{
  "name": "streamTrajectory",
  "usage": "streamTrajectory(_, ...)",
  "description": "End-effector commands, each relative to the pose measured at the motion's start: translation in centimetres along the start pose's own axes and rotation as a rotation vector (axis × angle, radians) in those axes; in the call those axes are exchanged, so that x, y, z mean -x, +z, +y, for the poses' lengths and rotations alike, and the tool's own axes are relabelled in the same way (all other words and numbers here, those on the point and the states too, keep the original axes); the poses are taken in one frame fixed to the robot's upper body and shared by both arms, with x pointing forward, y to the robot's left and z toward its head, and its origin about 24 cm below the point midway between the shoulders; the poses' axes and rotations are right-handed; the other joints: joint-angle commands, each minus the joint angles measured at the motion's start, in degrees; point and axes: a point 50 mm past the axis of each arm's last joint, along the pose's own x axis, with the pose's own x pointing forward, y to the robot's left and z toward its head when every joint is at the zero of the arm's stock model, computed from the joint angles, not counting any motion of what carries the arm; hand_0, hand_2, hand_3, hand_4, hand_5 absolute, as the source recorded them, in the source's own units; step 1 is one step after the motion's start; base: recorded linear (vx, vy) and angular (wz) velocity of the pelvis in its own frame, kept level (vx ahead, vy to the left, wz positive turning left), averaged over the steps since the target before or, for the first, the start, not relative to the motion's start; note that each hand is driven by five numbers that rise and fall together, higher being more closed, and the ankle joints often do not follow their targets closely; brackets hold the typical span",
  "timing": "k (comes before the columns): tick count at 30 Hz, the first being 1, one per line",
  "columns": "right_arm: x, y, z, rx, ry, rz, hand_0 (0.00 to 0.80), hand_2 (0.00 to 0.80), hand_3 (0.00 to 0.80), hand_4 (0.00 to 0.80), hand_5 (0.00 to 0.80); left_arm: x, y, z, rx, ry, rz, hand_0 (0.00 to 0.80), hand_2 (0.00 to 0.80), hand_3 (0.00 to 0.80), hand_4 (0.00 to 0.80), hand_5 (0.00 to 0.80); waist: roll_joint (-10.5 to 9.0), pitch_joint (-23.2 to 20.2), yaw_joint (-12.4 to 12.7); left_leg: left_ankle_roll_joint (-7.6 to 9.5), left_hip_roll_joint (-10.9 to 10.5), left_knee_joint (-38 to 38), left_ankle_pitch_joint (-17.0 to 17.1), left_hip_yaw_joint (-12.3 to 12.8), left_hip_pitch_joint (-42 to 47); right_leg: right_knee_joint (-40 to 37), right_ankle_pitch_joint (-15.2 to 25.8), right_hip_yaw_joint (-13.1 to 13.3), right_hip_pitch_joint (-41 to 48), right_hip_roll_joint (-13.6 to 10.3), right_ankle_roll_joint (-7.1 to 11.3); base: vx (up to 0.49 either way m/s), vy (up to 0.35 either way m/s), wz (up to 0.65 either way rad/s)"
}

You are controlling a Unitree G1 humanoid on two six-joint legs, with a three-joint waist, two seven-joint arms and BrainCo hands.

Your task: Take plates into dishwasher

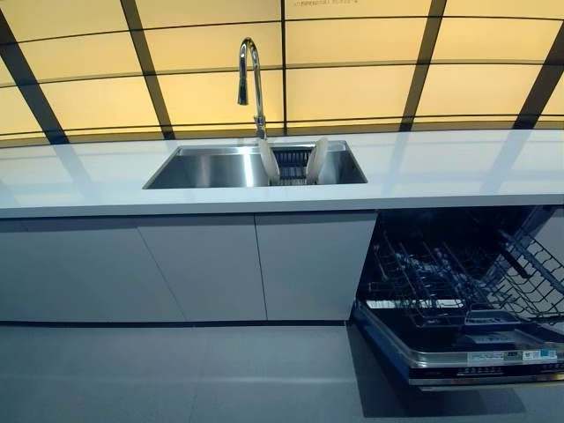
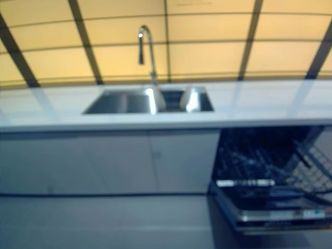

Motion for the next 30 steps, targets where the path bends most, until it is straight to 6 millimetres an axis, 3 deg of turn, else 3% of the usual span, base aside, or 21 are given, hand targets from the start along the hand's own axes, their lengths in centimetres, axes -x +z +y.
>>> streamTrajectory(1, -0.1, 1.2, 0.1, 0.052, -0.006, -0.013, 0.0, 0.0, 0.0, 0.0, 0.0, 0.0, 1.8, -0.9, -0.031, -0.012, -0.03, 0.0, 0.0, 0.0, 0.0, 0.0, -1.34, 1.2, -0.1, 6.82, -6.5, 0.2, -3.1, 0.2, 0.1, 1.1, -0.9, 0.6, -0.9, 1.8, 0.76, 0.0, 0.0, 0.0)
streamTrajectory(30, 0.0, 3.2, 0.6, 0.196, 0.054, -0.073, 0.0, 0.0, 0.0, 0.0, 0.0, 0.0, 2.5, -0.7, -0.048, -0.02, -0.035, 0.0, 0.0, 0.0, 0.0, 0.0, -2.58, 1.8, 1.5, 7.3, -6.3, 0.2, -3.5, -1.3, 0.9, 2.7, -2.4, -1.0, -0.5, 1.7, 0.23, 0.028, -0.015, 0.04)
